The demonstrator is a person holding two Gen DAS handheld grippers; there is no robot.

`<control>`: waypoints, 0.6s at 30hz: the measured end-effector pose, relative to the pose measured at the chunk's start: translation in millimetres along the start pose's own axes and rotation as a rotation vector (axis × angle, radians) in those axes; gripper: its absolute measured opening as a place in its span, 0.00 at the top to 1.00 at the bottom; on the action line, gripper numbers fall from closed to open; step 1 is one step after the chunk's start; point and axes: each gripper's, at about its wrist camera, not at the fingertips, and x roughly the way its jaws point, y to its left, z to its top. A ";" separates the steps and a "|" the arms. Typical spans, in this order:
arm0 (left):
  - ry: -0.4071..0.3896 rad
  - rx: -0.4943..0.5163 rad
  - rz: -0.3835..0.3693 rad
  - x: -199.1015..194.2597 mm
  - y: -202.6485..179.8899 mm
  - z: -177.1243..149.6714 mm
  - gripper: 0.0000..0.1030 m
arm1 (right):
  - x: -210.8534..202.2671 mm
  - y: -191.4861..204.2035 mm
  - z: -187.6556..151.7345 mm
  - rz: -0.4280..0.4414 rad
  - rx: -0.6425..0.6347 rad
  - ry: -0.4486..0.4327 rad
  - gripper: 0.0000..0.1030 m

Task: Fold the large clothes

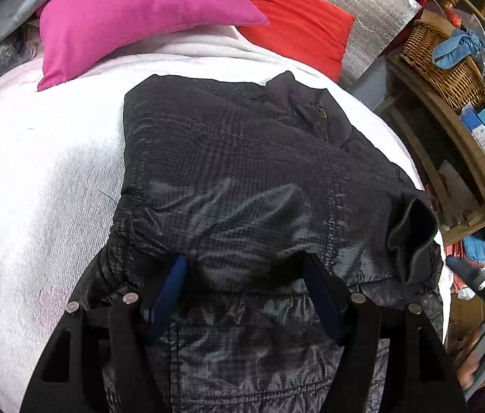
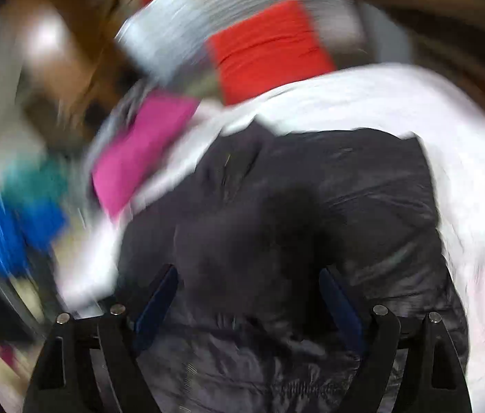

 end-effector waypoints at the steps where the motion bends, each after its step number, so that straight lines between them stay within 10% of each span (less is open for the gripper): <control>1: -0.001 -0.001 -0.002 0.0 0.4 0.1 0.31 | 8.5 10.3 -2.4 -0.027 -0.053 0.021 0.16; 8: -0.003 0.018 -0.005 -6.4 1.9 -4.6 0.31 | 46.8 6.5 -6.9 -0.146 -0.045 0.043 0.24; 10: -0.006 0.015 -0.007 -7.0 2.0 -4.3 0.31 | 38.9 -14.1 -0.1 -0.142 0.070 0.016 0.66; 11: -0.006 0.013 -0.010 -7.6 2.4 -4.5 0.31 | 31.4 -27.3 1.6 -0.134 0.124 0.004 0.70; 15: -0.009 0.013 -0.007 -9.1 2.4 -5.0 0.31 | 7.6 -98.2 1.5 -0.184 0.443 -0.063 0.68; 18: -0.007 0.016 -0.007 -8.9 2.7 -5.3 0.31 | 1.0 -108.5 0.6 -0.007 0.491 -0.037 0.56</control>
